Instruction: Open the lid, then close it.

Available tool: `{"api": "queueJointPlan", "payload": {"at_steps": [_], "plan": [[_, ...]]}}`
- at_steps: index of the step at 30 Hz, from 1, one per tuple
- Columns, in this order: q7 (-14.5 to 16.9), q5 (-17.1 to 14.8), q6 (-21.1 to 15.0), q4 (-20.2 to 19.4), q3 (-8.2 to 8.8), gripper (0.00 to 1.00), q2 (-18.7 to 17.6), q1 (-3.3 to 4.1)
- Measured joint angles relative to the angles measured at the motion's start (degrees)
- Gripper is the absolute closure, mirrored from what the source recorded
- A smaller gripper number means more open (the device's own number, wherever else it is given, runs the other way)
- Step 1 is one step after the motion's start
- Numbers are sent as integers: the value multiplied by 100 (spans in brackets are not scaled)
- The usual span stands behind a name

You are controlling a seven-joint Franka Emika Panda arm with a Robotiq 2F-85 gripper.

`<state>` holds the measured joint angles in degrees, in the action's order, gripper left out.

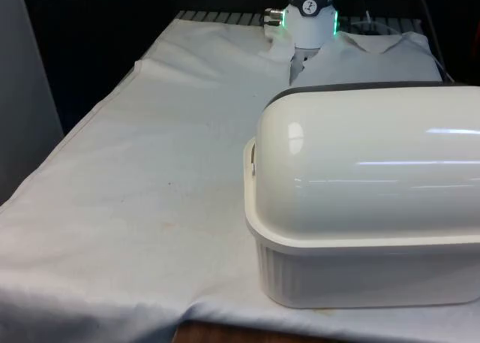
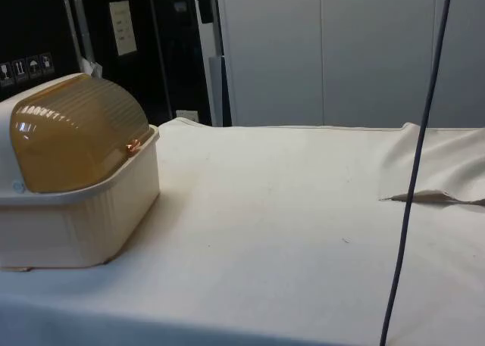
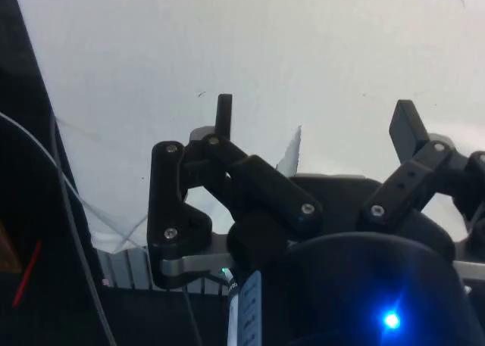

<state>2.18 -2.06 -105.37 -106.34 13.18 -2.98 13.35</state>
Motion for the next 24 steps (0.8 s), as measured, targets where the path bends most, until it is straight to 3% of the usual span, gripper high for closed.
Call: {"api": "queueJointPlan", "payload": {"at_steps": [16, 24], "plan": [[-418, 74, -63, 103, -395, 0, -155, 46], [-487, 69, -149, 269, -498, 0, -367, 46]]}}
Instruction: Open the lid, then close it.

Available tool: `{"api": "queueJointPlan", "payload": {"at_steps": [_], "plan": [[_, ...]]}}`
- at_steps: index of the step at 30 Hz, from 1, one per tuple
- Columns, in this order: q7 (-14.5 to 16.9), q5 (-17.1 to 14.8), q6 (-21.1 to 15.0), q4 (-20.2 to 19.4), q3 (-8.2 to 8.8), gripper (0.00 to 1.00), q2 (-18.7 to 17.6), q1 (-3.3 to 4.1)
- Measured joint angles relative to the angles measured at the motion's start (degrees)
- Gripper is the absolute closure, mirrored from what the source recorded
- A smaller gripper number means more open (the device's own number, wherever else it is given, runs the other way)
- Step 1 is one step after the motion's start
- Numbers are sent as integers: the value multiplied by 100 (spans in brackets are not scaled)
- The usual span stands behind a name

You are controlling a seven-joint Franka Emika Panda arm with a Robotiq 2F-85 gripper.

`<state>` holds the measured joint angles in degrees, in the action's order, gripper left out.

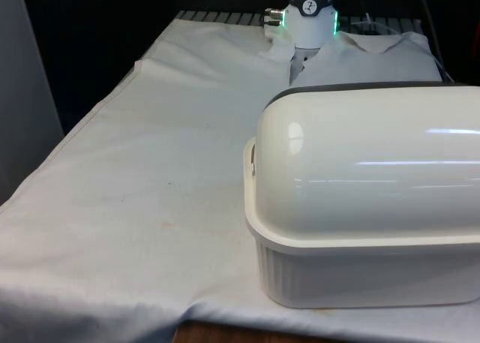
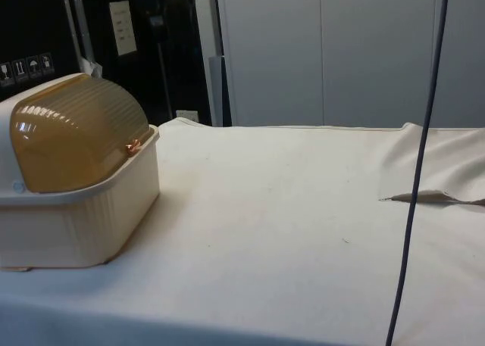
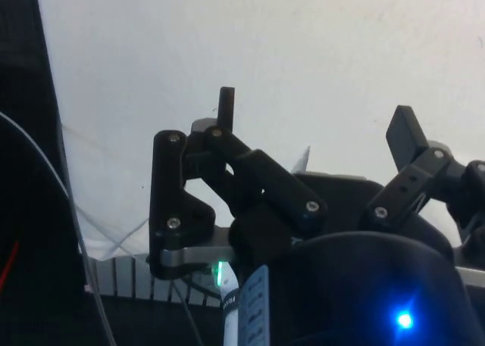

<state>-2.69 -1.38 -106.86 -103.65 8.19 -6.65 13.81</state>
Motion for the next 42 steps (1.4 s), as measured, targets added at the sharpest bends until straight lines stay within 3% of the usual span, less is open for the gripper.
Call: {"api": "queueJointPlan", "payload": {"at_steps": [12, 18, 42], "plan": [[-115, 6, -413, -57, -160, 0, -160, 6], [-46, 86, -877, -315, -235, 0, -183, 11], [298, 229, -2235, -1031, -241, 0, -258, 0]]}}
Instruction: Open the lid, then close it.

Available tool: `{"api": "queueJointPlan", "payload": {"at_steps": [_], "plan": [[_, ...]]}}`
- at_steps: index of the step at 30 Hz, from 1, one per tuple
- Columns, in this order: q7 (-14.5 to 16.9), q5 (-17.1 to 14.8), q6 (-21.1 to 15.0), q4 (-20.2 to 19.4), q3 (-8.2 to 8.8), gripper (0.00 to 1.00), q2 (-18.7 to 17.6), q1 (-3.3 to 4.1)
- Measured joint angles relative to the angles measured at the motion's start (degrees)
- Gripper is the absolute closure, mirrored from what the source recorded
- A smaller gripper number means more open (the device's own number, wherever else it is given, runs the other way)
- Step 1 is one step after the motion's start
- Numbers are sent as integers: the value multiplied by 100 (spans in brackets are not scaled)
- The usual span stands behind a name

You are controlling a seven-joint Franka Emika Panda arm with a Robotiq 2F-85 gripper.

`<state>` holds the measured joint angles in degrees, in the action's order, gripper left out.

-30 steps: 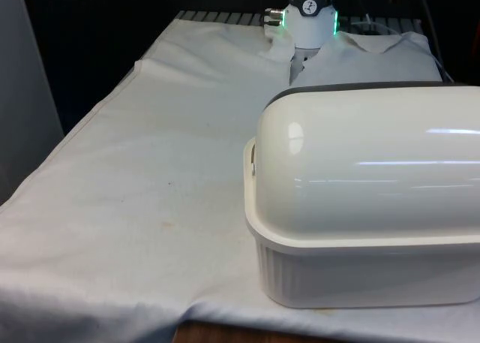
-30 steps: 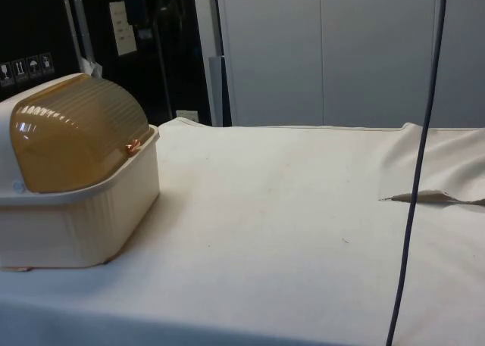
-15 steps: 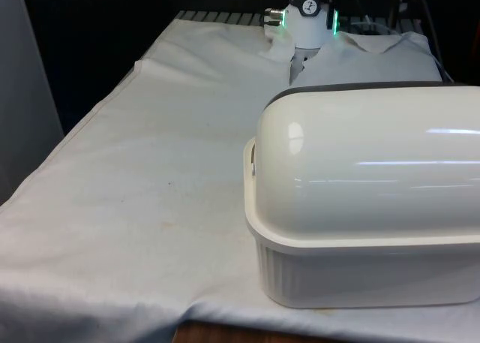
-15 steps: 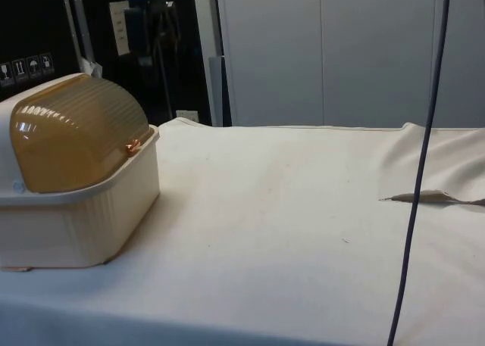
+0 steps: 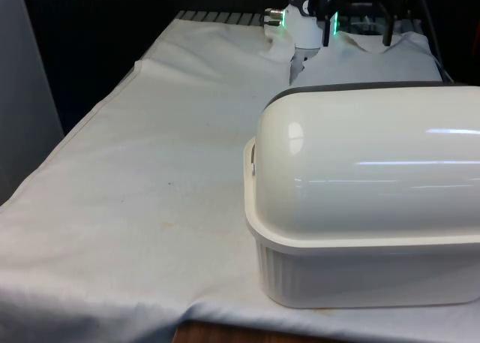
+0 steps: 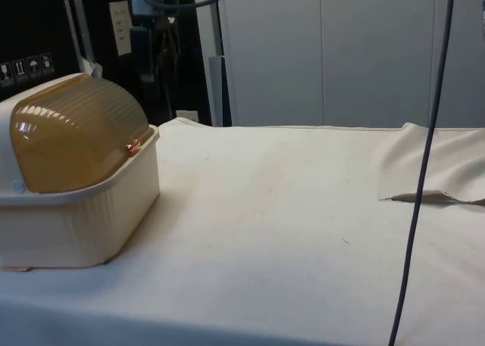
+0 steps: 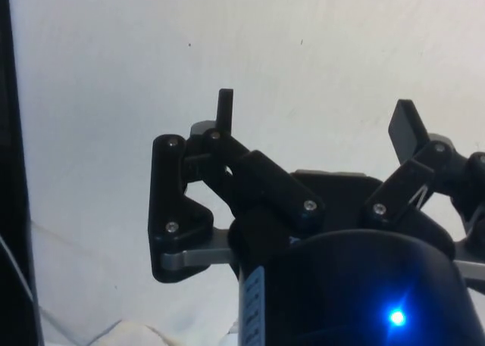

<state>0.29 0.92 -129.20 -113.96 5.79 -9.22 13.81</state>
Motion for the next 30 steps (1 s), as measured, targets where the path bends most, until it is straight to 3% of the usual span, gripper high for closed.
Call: {"api": "queueJointPlan", "payload": {"at_steps": [4, 11, 30], "plan": [[0, 23, -132, -63, 0, 0, 0, 0], [23, 63, -688, -361, 0, 0, -11, 0], [160, 63, -1822, -625, 0, 0, -516, 0]]}}
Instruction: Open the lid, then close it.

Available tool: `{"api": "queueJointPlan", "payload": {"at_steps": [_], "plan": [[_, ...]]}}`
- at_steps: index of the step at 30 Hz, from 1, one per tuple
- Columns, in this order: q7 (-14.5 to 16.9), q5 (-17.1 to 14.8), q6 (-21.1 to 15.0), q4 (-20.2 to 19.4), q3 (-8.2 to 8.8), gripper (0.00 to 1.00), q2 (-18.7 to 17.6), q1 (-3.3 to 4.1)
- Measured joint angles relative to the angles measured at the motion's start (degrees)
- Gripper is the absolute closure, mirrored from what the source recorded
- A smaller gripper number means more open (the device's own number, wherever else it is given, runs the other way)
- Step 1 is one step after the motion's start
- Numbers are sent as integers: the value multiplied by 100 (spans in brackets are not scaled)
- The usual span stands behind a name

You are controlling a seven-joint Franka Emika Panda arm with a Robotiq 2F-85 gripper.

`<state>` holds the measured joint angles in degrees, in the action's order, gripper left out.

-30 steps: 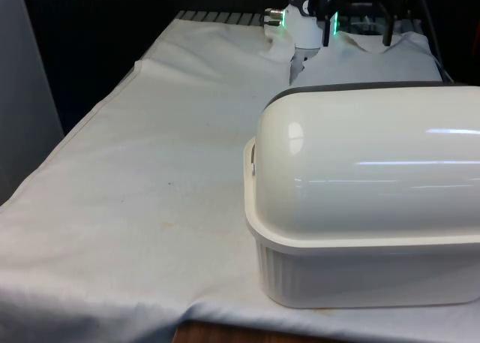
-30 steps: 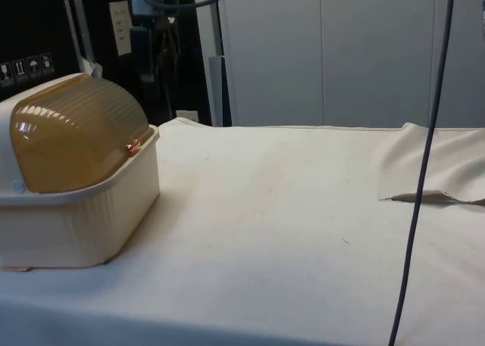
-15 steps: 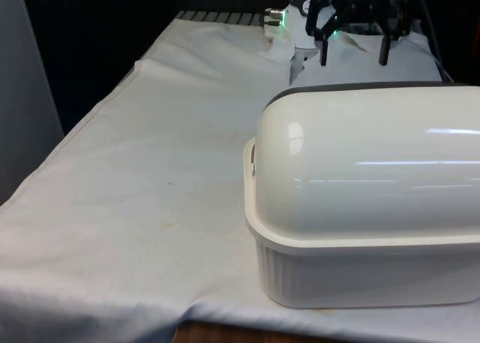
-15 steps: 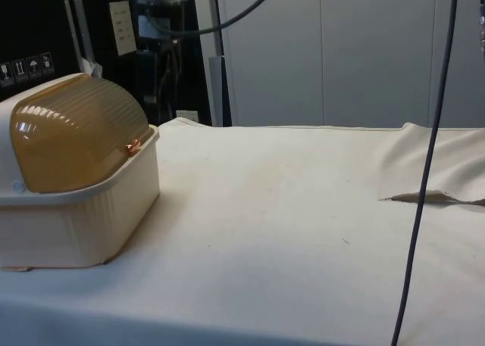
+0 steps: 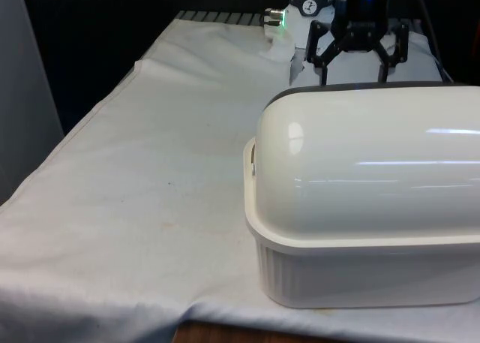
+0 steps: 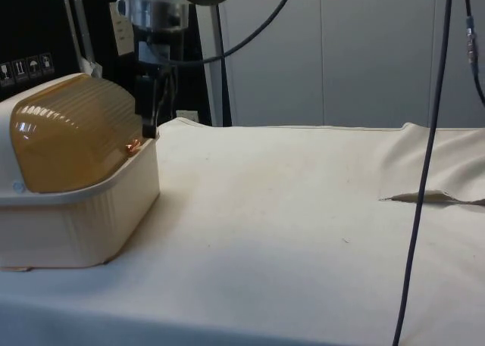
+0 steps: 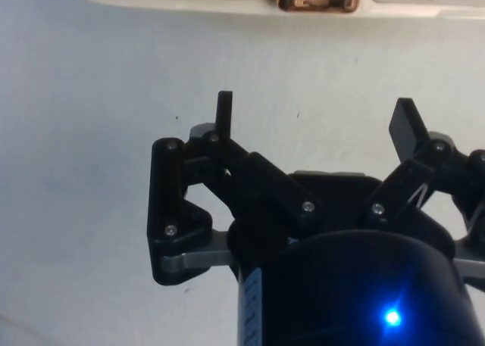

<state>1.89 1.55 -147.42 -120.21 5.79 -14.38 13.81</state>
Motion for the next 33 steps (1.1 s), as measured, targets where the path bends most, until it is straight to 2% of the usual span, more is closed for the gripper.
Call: {"api": "queueJointPlan", "payload": {"at_steps": [15, 19, 20, 27, 28, 29, 30, 33], "plan": [[74, 0, -796, -115, -11, 1, -286, 11], [86, 0, -985, -149, -11, 19, -338, 11], [86, 0, -985, -149, -11, 28, -338, 11], [92, 0, -1060, -149, -11, 62, -367, 11], [97, 0, -1066, -149, -11, 72, -367, 11], [97, 0, -1066, -149, -11, 77, -367, 11], [97, 0, -1066, -149, -11, 77, -372, 11], [97, 0, -1077, -155, -11, 90, -372, 11]]}}
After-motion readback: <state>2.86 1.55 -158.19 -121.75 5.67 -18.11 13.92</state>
